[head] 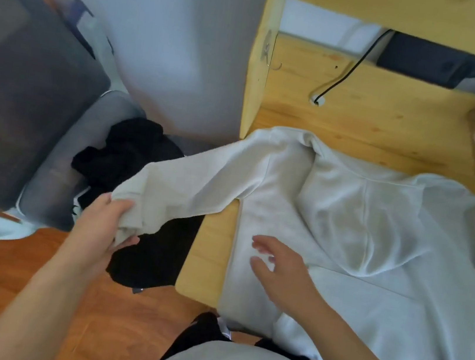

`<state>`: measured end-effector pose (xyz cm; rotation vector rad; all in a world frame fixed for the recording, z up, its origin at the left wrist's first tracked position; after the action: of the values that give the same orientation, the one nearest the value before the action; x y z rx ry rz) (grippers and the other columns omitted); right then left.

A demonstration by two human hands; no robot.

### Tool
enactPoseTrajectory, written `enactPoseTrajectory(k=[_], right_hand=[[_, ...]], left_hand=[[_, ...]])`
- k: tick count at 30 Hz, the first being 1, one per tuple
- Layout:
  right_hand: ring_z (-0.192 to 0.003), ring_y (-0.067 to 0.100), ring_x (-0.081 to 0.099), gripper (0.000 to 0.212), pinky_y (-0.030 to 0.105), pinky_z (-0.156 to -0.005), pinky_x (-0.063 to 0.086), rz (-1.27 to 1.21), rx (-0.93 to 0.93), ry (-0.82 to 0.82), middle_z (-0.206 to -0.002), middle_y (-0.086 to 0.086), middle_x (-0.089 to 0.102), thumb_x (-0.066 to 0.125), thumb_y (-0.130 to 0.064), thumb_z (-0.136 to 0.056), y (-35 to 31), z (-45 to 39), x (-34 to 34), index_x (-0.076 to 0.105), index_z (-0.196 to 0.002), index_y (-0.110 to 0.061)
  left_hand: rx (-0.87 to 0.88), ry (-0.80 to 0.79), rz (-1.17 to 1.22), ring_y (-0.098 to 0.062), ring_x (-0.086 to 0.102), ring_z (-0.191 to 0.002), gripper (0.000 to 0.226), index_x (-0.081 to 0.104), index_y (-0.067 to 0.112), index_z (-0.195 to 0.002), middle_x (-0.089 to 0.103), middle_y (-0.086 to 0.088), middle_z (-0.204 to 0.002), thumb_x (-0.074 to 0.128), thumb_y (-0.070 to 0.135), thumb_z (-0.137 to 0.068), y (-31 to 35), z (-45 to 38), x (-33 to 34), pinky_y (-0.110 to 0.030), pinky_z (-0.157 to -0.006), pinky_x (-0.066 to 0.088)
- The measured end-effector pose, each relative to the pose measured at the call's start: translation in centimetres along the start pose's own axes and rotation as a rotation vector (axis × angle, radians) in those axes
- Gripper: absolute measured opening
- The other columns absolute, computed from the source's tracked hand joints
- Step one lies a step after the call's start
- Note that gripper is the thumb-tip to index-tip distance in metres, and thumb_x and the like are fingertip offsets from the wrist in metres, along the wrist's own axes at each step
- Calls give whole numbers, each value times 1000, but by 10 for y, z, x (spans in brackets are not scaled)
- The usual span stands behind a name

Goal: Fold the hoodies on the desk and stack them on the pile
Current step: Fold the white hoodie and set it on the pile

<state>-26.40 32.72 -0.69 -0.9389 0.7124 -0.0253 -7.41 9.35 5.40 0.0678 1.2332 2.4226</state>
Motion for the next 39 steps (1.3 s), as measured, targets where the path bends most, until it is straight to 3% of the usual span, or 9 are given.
enactPoseTrajectory(k=[4,7,9,12,17,21,28,33,39], right_hand=[[-142,-3,33,101,23,-114,34,-198,-288,-120,-158,-14,32,78,-37,-82,-108,2,3,10,-157,-42],[-89,4,66,29,33,-80,54,-586,-188,298,-96,-5,69,71,-16,-89,-141,-13,-25,61,-112,-32],[-86,9,67,12,34,-78,55,-854,18,475,-86,-8,71,57,-20,-99,-143,-25,-53,66,-96,-28],[-104,18,70,19,40,-91,57,-1288,-2,468,-108,-2,75,50,-27,-105,-146,-40,-97,64,-118,-25],[-119,30,66,42,48,-99,55,-1566,-134,518,-129,15,68,49,-34,-106,-130,-32,-147,53,-139,-7],[-123,26,64,39,45,-103,51,-1693,-21,803,-132,10,67,46,-31,-107,-32,15,-147,55,-140,-13],[-103,28,60,38,38,-82,56,-1474,987,1125,-137,12,55,58,-13,-96,190,122,-72,53,-134,-12],[-107,33,51,33,48,-88,53,-1152,1113,975,-111,12,54,69,-23,-94,211,113,-90,54,-121,-10],[-101,40,62,41,54,-93,55,-847,1108,1038,-98,10,59,59,-20,-90,219,119,-100,55,-129,-9]], left_hand=[[282,-540,-101,-29,68,-111,28,66,26,-125,71,-6,-119,45,33,-108,53,52,54,-47,-91,57],[445,-878,-17,-16,57,-133,44,57,27,-142,63,3,-141,40,47,-106,66,70,87,-39,-110,47],[553,-629,34,-4,58,-127,29,62,28,-132,66,11,-134,50,36,-106,57,51,98,-25,-104,47],[624,-206,-339,-10,63,-107,12,63,28,-106,63,9,-112,62,20,-98,4,9,123,-28,-86,51],[1051,-737,-1420,-28,17,-156,59,31,17,-158,21,-8,-168,48,33,-105,-102,-41,200,-39,-122,24],[843,-518,-1616,-34,2,-157,66,3,23,-164,2,-12,-170,32,41,-106,-116,-86,214,-48,-123,19],[1027,-486,-1386,-25,49,-131,43,53,13,-137,54,-4,-138,52,20,-94,-114,-96,205,-40,-105,45],[969,-406,-1275,-25,61,-91,27,55,14,-119,51,-5,-119,61,16,-93,-96,-97,206,-42,-75,55],[1057,-357,-1721,-30,52,-109,43,53,23,-134,49,-9,-132,58,29,-92,-77,-108,232,-41,-82,49]])
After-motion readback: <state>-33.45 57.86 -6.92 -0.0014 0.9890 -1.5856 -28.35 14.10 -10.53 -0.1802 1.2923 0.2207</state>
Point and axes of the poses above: each hand's wrist, its own z-axis away from the middle knuckle, its own x-axis out of the palm, y = z × x, the point moved 2 cm from there along -z, towards the middle knuckle
